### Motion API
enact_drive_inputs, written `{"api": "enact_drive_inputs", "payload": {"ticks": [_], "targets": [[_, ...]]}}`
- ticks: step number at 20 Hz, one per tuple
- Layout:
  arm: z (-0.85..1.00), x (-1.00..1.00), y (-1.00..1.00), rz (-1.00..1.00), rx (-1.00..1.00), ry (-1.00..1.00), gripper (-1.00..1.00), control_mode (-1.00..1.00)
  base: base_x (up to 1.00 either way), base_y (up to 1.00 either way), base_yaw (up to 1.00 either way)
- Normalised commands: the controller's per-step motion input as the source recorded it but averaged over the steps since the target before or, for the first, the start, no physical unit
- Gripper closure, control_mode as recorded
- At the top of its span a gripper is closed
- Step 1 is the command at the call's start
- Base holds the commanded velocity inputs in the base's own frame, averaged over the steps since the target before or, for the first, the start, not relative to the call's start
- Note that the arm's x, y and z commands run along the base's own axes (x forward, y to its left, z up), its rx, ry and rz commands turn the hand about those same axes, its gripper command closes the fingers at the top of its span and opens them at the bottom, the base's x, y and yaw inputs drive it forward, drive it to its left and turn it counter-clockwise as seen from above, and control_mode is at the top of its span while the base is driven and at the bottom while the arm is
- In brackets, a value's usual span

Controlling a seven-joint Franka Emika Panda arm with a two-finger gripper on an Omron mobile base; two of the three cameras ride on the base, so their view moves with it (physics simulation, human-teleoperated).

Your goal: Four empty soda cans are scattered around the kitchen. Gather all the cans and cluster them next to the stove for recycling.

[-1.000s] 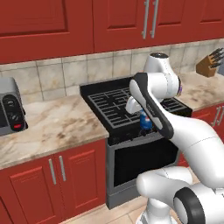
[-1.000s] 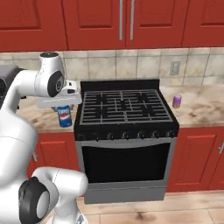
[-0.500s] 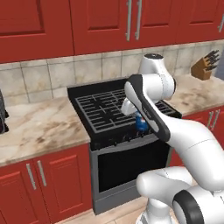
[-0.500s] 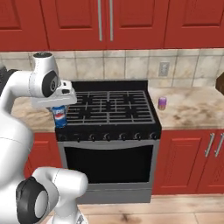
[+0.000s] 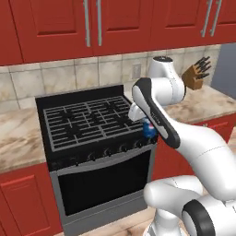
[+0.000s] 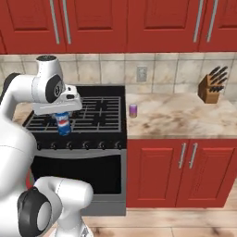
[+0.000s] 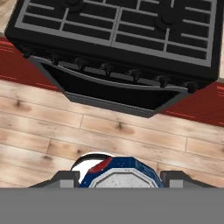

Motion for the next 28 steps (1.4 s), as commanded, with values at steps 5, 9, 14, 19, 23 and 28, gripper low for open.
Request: {"api": "enact_drive_inputs", "payload": {"ticks": [5,9,14,19,23,28], "targets": [[0.00,0.00,0.00,0.00,0.00,0.00,1.00,1.00,0.10,-0.88,0.06],[0.00,0.00,0.00,0.00,0.00,0.00,1.00,1.00,0.09,-0.85,0.06],[0.00,0.00,0.00,0.00,0.00,0.00,1.00,1.00,0.11,-0.83,0.06],[0.00,0.00,0.00,0.00,0.00,0.00,1.00,1.00,0.45,-0.49,0.09],[0.00,0.00,0.00,0.00,0.00,0.00,1.00,1.00,0.73,-0.03,0.05],[0.00,0.00,0.00,0.00,0.00,0.00,1.00,1.00,0.78,0.17,0.01]]}}
